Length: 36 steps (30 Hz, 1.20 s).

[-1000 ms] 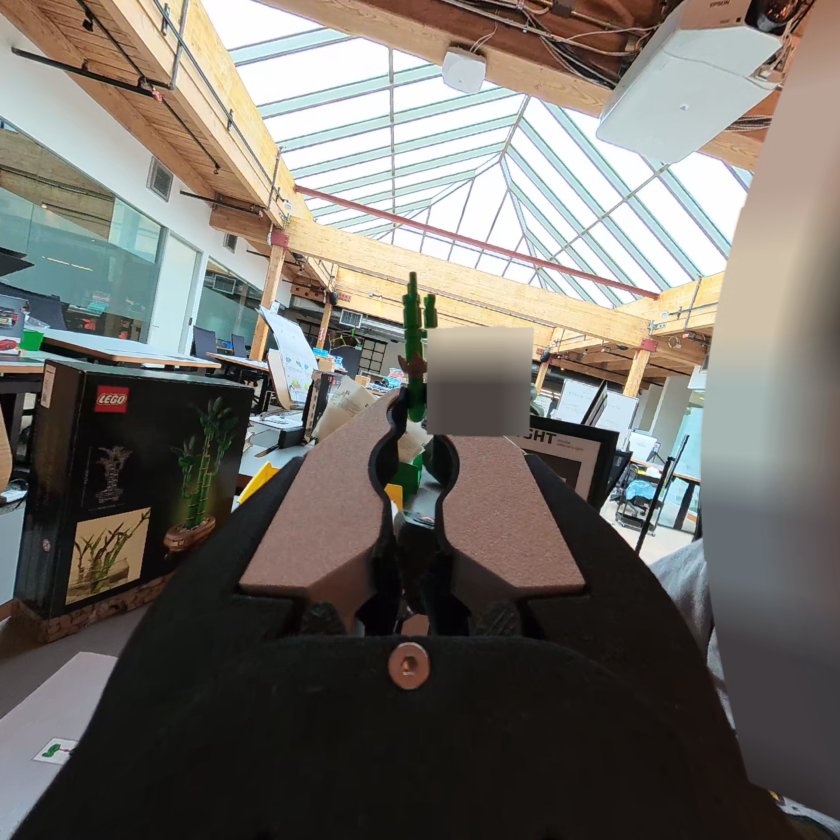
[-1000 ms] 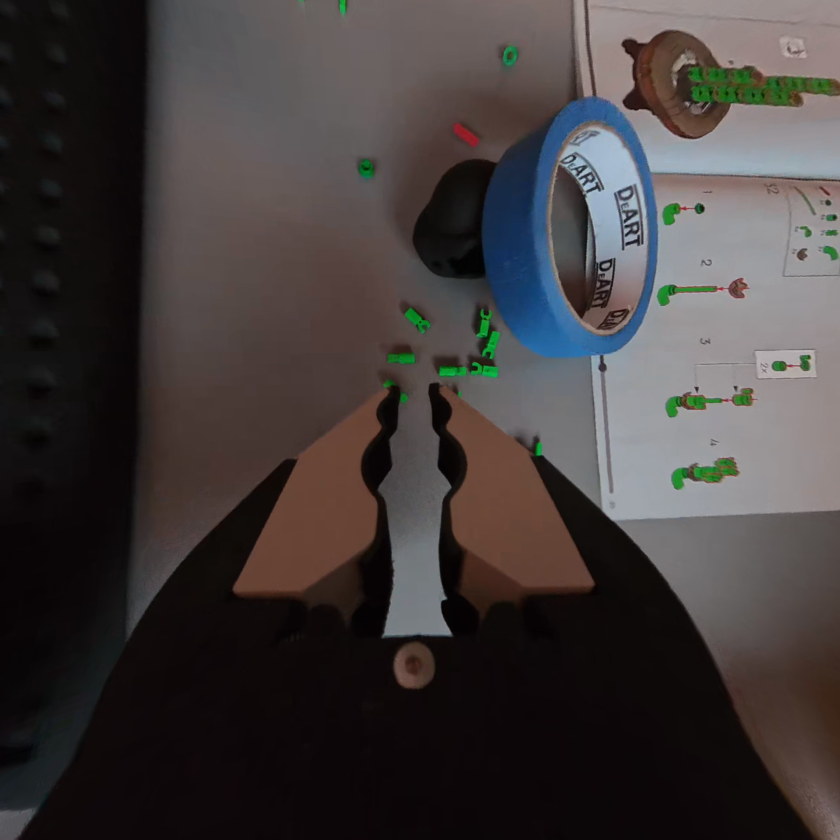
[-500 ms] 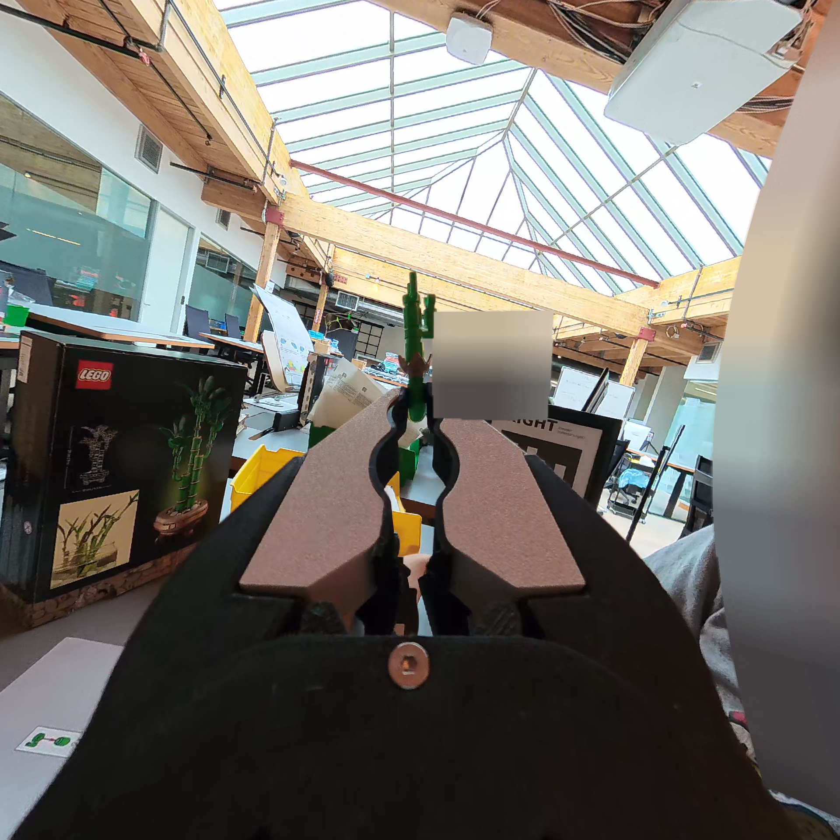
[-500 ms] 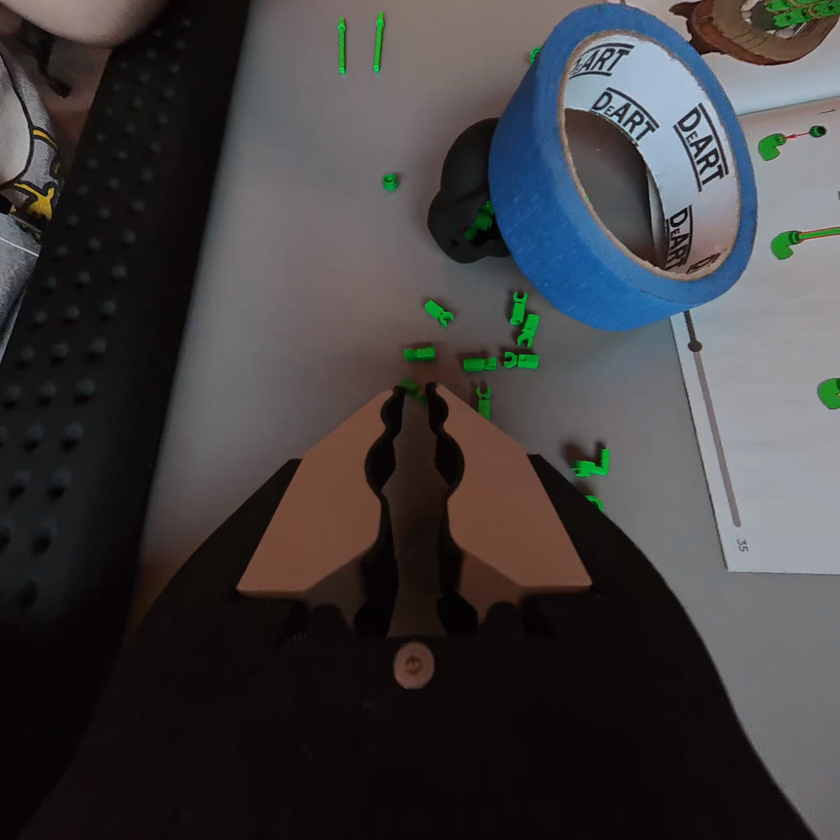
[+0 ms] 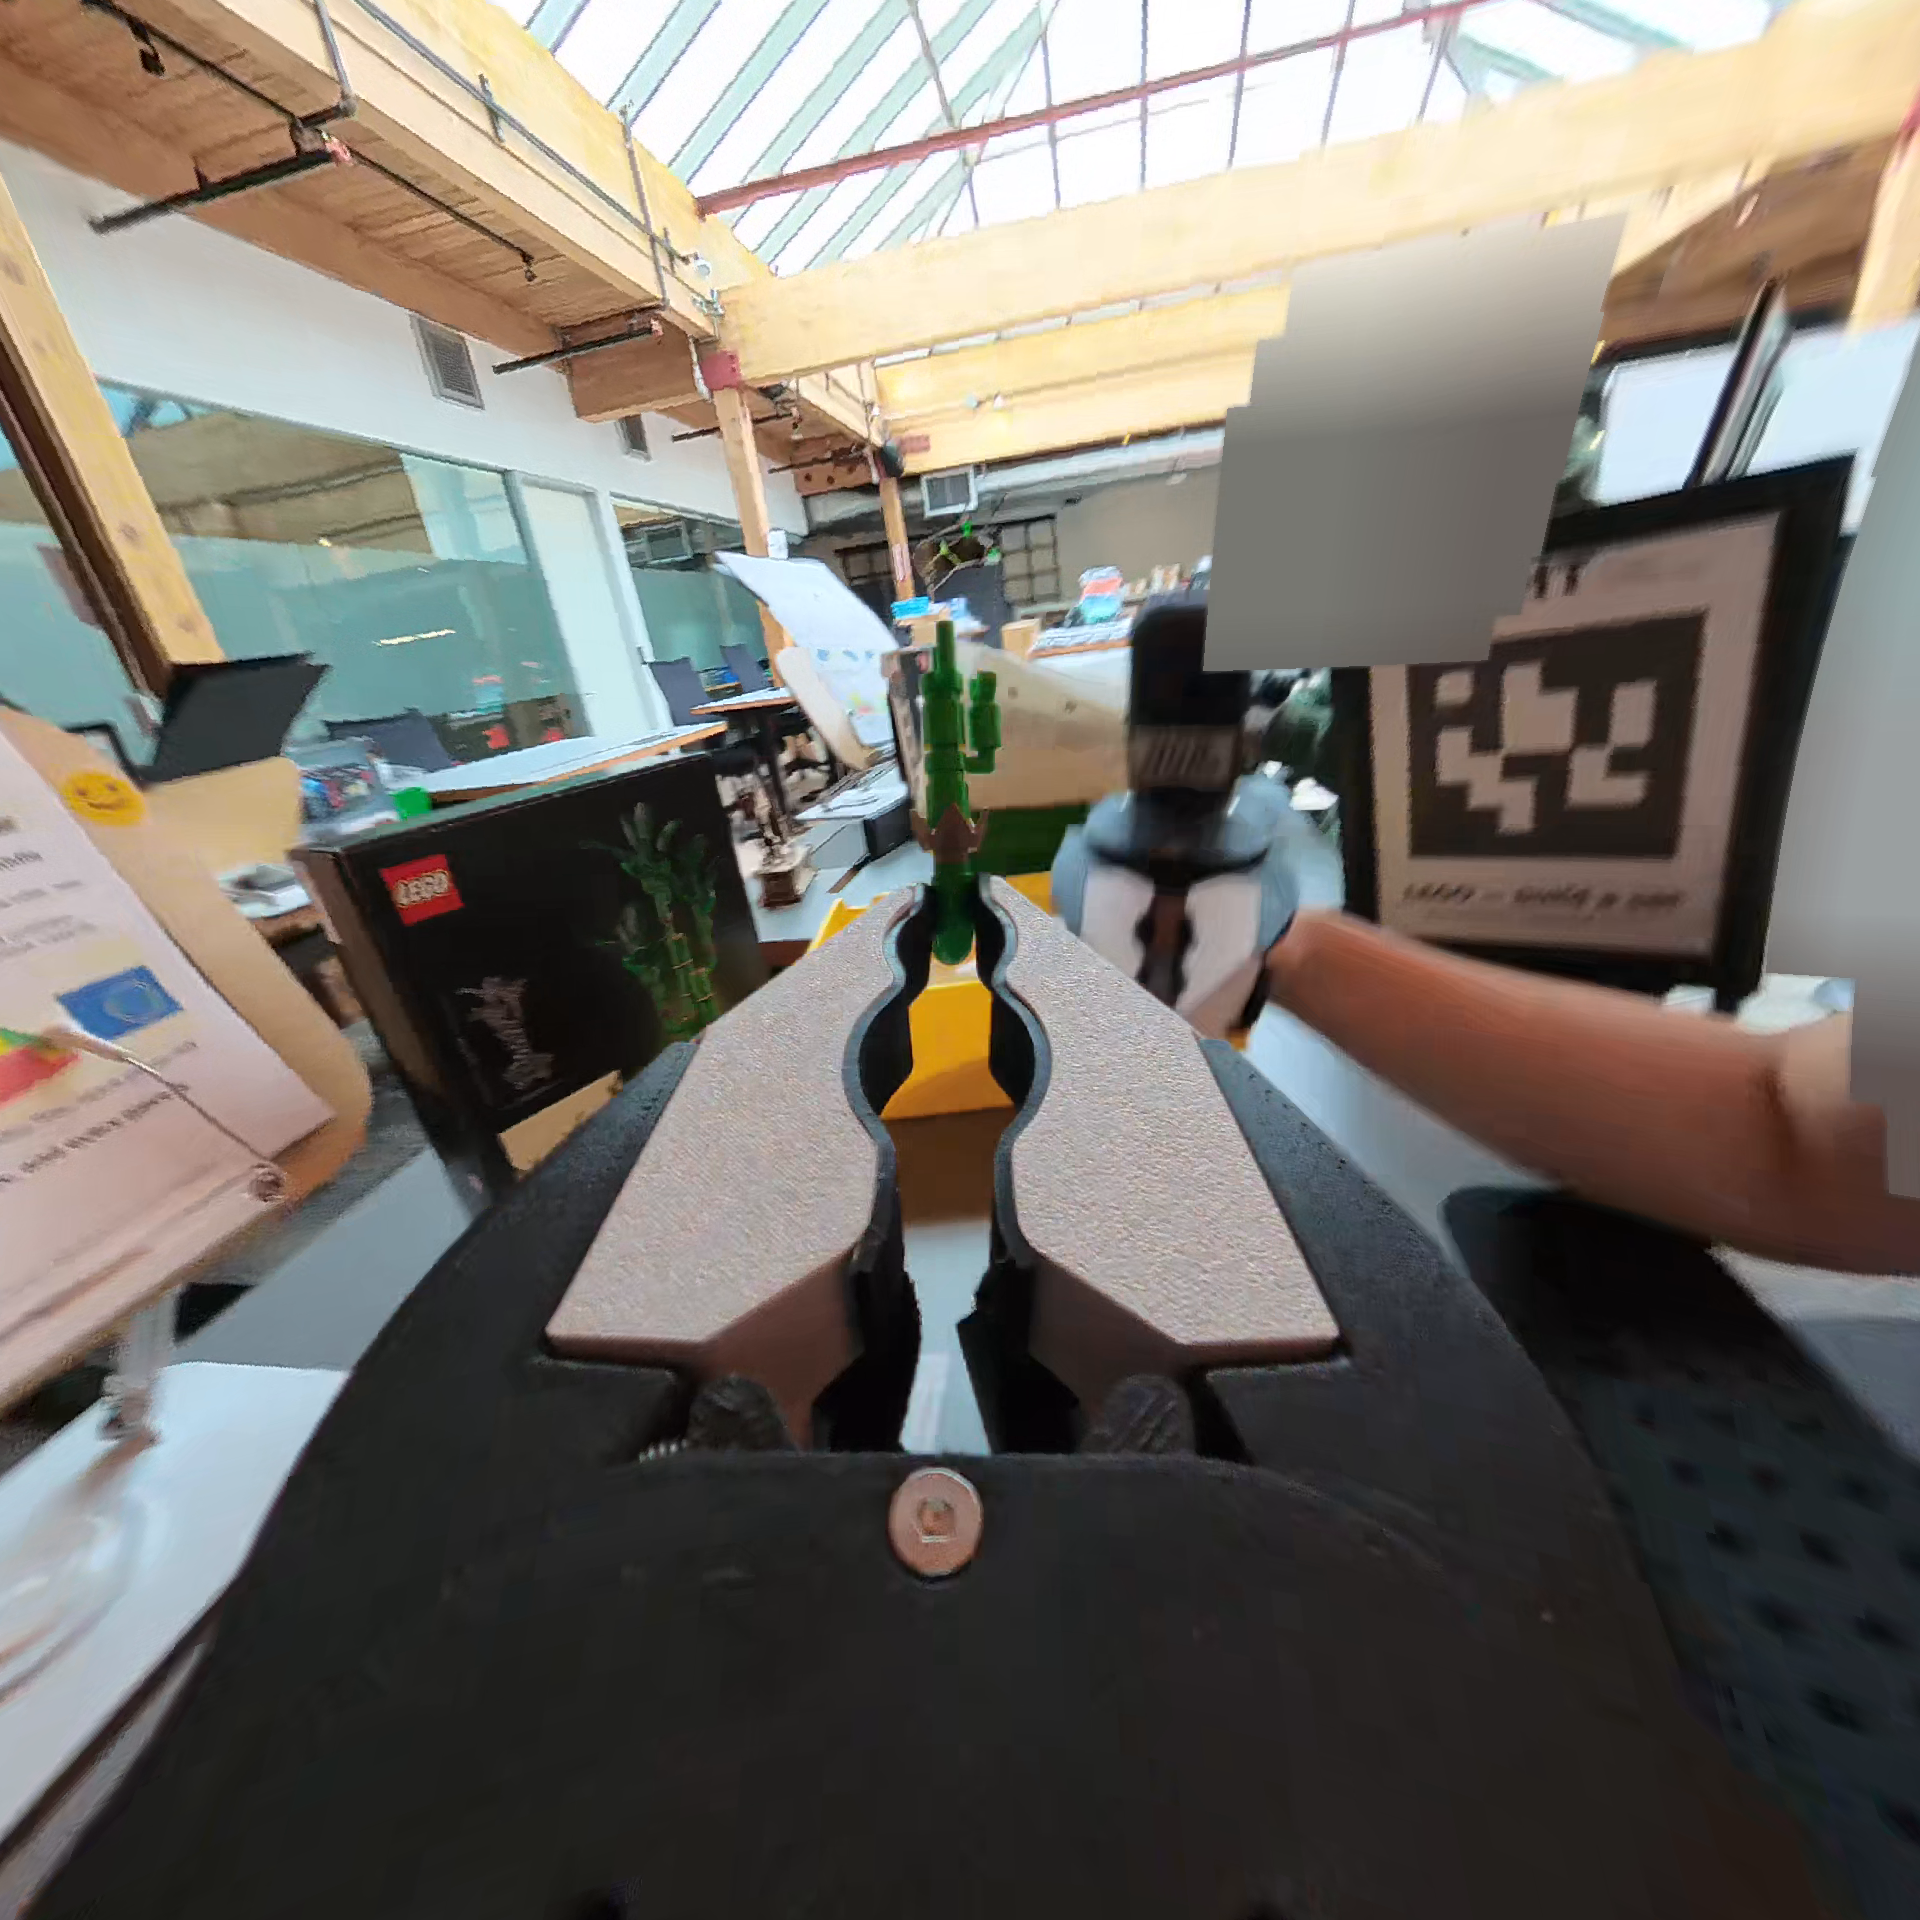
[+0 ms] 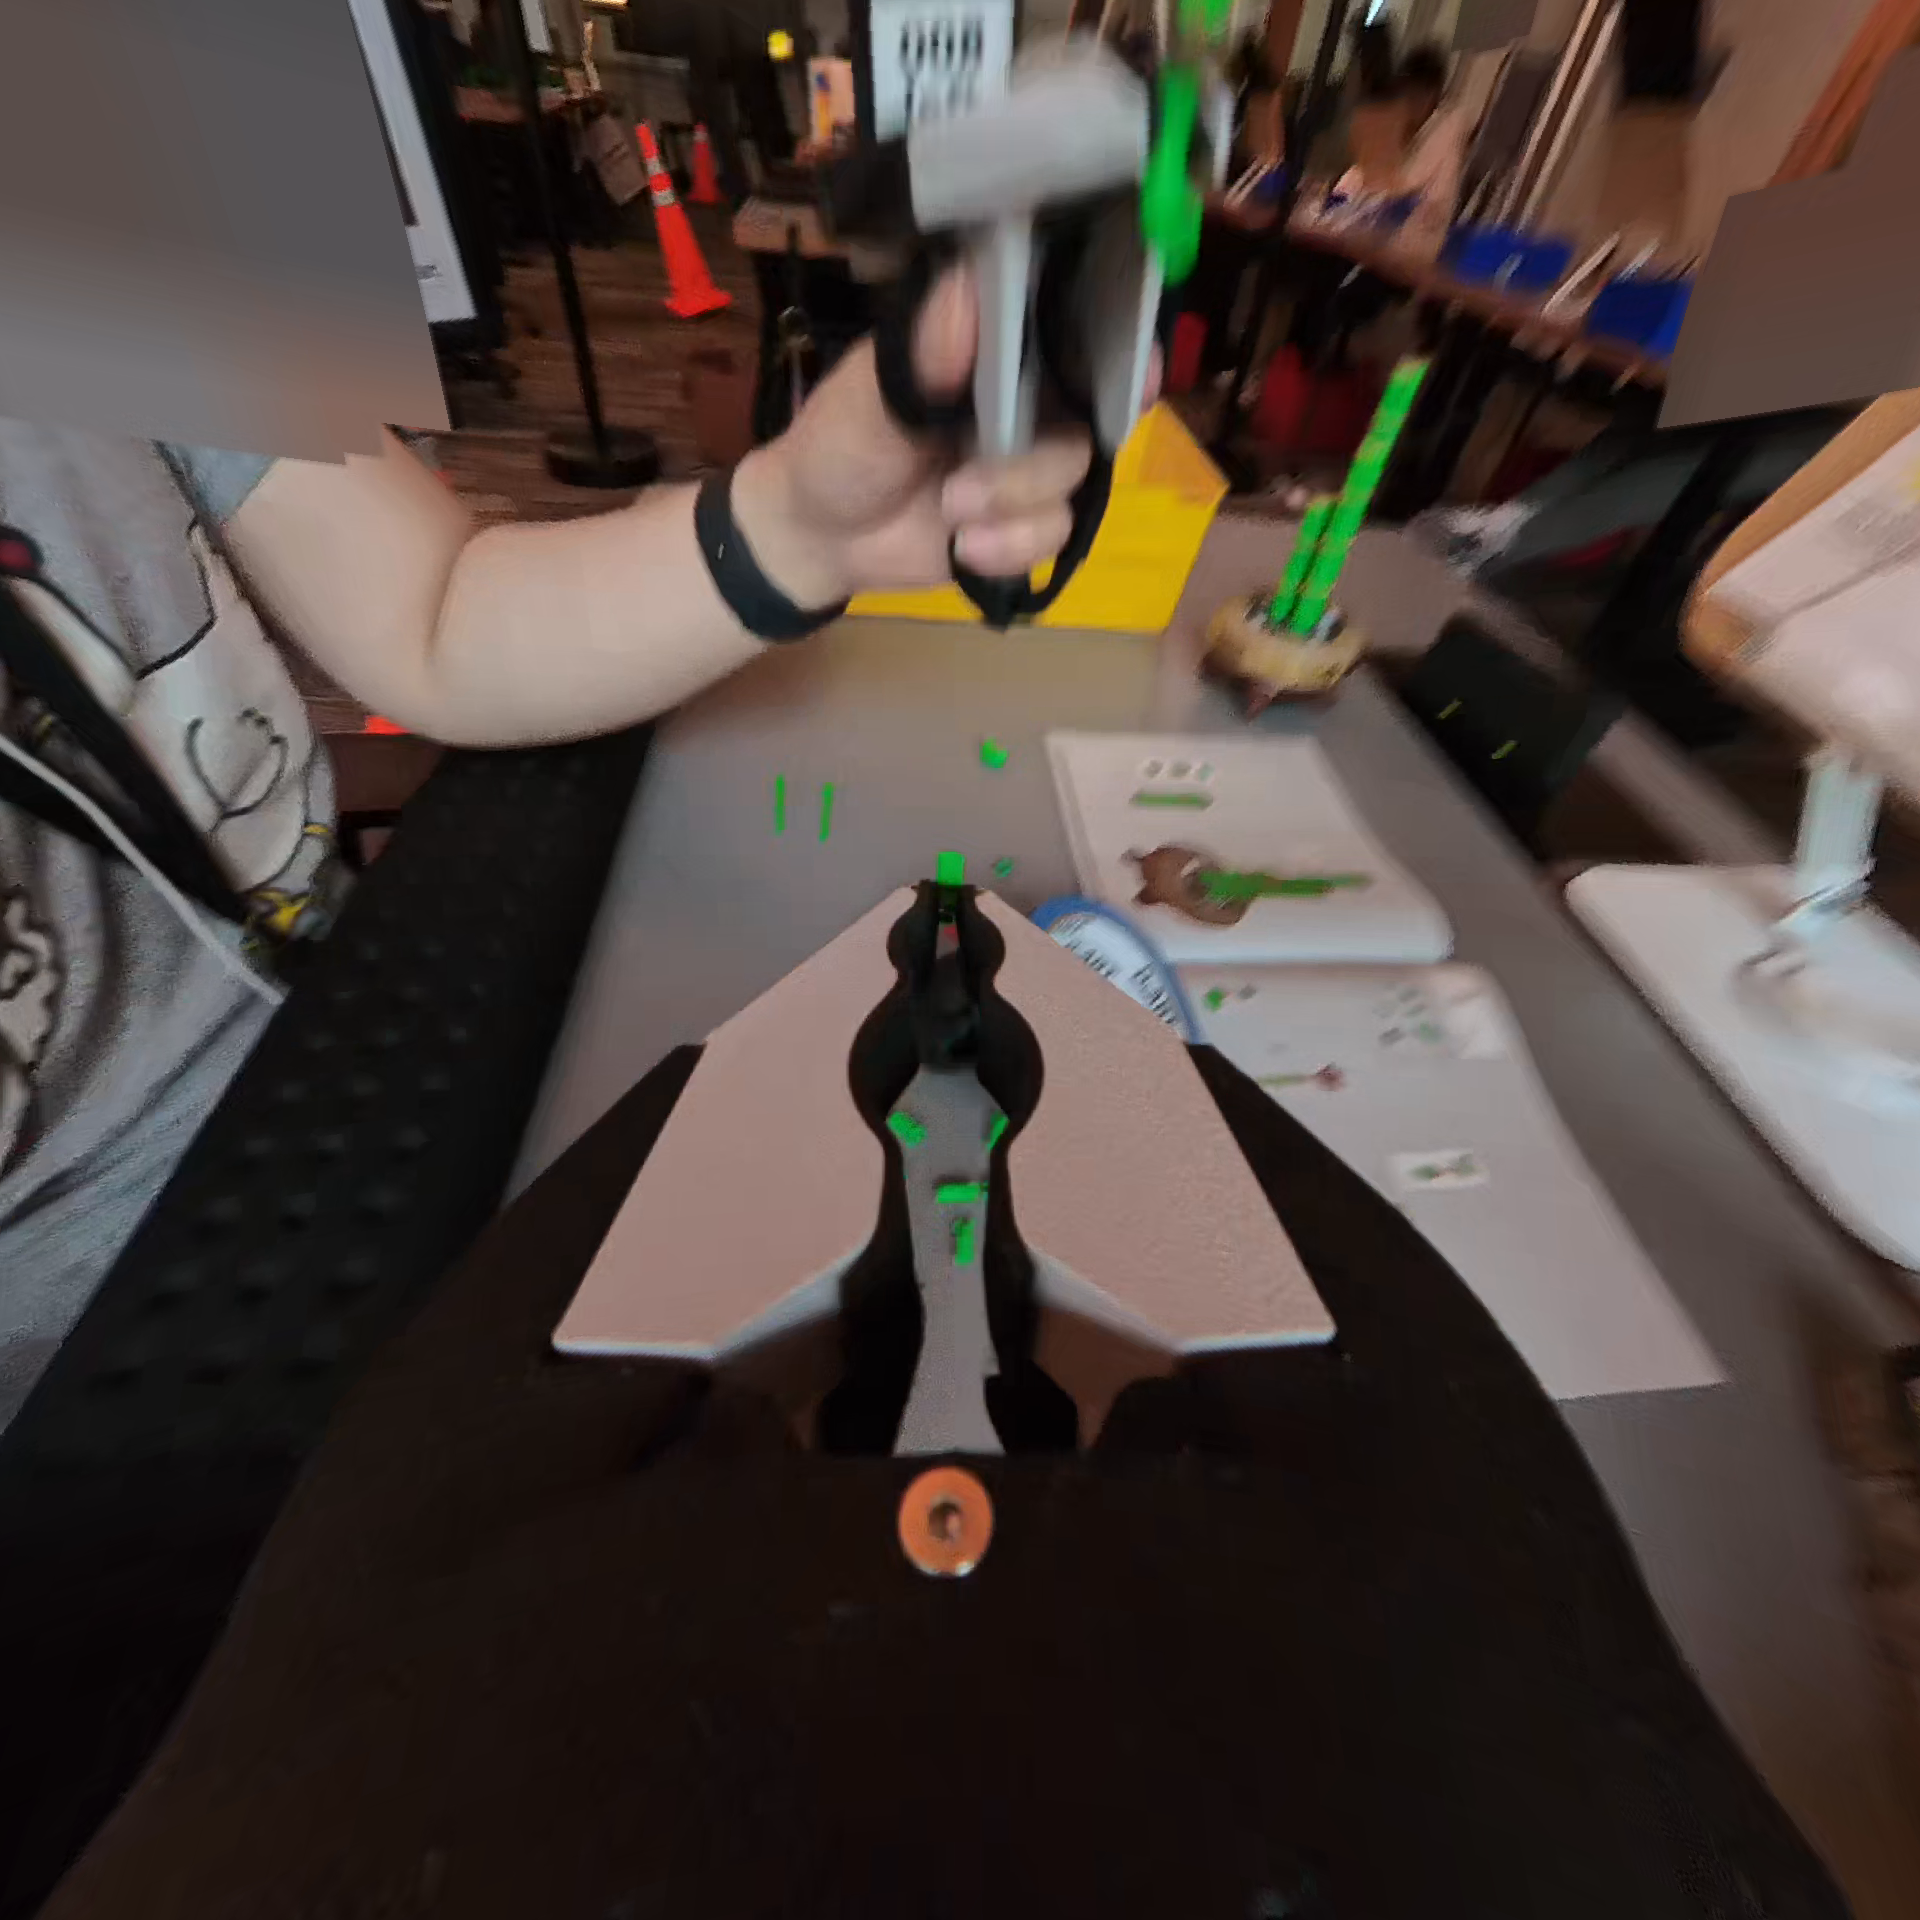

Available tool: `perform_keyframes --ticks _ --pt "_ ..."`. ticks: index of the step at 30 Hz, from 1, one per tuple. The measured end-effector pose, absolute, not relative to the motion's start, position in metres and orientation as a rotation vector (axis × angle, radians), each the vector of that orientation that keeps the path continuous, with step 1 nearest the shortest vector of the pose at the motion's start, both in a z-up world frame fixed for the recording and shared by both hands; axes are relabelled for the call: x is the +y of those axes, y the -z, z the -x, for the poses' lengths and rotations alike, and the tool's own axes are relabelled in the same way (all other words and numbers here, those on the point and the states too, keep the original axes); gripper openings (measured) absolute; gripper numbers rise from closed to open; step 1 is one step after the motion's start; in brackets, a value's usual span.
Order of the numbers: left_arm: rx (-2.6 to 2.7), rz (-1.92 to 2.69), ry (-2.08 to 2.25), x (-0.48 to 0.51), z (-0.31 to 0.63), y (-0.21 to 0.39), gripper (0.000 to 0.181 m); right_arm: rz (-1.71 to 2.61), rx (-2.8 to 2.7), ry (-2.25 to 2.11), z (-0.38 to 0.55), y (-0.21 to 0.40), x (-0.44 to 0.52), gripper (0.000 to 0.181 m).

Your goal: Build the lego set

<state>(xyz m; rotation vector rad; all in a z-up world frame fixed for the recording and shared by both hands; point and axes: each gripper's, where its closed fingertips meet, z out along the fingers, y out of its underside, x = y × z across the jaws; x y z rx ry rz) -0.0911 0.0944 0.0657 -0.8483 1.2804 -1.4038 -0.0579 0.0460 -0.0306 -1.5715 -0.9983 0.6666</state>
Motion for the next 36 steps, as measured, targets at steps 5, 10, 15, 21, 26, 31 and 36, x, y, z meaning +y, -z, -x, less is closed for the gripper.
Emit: perform_keyframes --ticks 5,10,15,21,26,31,36 --pt "1.386 0.777 1.181 0.082 0.08 -0.049 0.004 1.386 -1.081 -0.239 0.058 -0.065 0.04 0.001" --pt "1.45 0.752 1.185 0.069 0.074 -0.04 0.005 1.395 -1.08 -0.05 0.045 -0.105 0.043 0.001" --pt "1.538 0.818 1.291 0.062 0.073 -0.027 0.005 1.424 -1.146 0.023 0.049 -0.078 0.042 0.0" --pt "1.755 1.058 1.431 0.058 0.075 0.006 0.005 1.551 -1.223 -0.027 0.045 -0.051 0.044 0.001" --pt "1.837 1.133 1.48 0.051 0.075 0.019 0.006 1.661 -1.272 -0.142 0.043 -0.027 0.04 0.001" --pt "1.896 1.178 1.507 0.045 0.076 0.026 0.006 1.744 -1.319 -0.204 0.045 -0.01 0.037 0.001" --pt "1.937 1.203 1.492 0.043 0.078 0.031 0.006 1.788 -1.344 -0.277 0.048 0.0 0.035 0.001"
